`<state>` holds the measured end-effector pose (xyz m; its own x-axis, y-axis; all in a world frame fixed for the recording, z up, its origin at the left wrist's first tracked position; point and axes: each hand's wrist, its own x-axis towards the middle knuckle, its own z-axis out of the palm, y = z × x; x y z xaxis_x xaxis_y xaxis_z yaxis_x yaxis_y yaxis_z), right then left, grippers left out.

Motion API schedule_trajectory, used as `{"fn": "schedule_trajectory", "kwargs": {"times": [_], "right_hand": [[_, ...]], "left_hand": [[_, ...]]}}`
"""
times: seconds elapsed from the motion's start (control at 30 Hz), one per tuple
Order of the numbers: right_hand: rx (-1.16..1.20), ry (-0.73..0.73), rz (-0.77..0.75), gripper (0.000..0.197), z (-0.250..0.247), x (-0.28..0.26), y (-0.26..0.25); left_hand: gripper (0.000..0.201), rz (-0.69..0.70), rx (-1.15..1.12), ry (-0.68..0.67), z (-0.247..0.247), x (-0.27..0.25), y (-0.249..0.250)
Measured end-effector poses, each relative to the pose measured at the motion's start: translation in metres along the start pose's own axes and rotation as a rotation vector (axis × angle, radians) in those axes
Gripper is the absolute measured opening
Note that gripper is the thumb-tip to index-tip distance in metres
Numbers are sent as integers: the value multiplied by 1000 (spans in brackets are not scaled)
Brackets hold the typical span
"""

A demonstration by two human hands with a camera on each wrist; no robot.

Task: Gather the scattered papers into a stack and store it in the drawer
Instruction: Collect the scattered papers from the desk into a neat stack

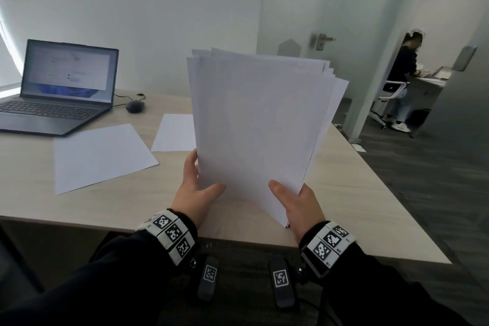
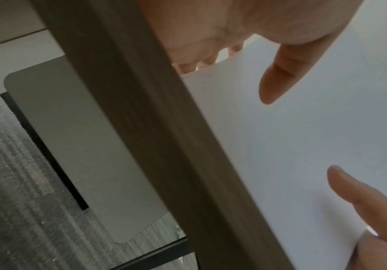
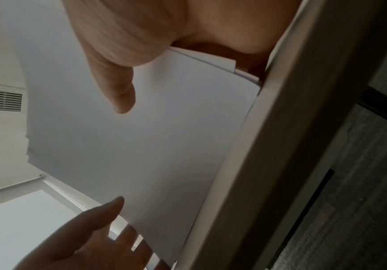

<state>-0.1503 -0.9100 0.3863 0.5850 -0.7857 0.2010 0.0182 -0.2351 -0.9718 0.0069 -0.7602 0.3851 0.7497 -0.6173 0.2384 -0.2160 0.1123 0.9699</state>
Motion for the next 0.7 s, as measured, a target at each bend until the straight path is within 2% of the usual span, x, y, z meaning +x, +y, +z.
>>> {"fn": "schedule_trajectory", "kwargs": {"times": [0.17, 0.33, 0.43, 0.53, 0.63, 0.7], "right_hand": [[69, 71, -40, 22, -3, -8, -9], [-1, 108, -170, 58, -3, -7, -37], [16, 119, -245, 60, -2, -1, -60], [25, 136, -311, 72, -5, 9, -79], [20, 141, -354, 77, -9, 18, -92], [1, 109, -362, 74, -12, 21, -93]], "left_hand": [[100, 122, 74, 22, 2, -8, 15], [104, 241, 125, 56, 5, 1, 40], [103, 305, 195, 65, 8, 8, 60], [103, 335, 211, 76, 8, 14, 79], [101, 336, 178, 89, 6, 20, 93], [99, 302, 153, 83, 6, 21, 95]]}}
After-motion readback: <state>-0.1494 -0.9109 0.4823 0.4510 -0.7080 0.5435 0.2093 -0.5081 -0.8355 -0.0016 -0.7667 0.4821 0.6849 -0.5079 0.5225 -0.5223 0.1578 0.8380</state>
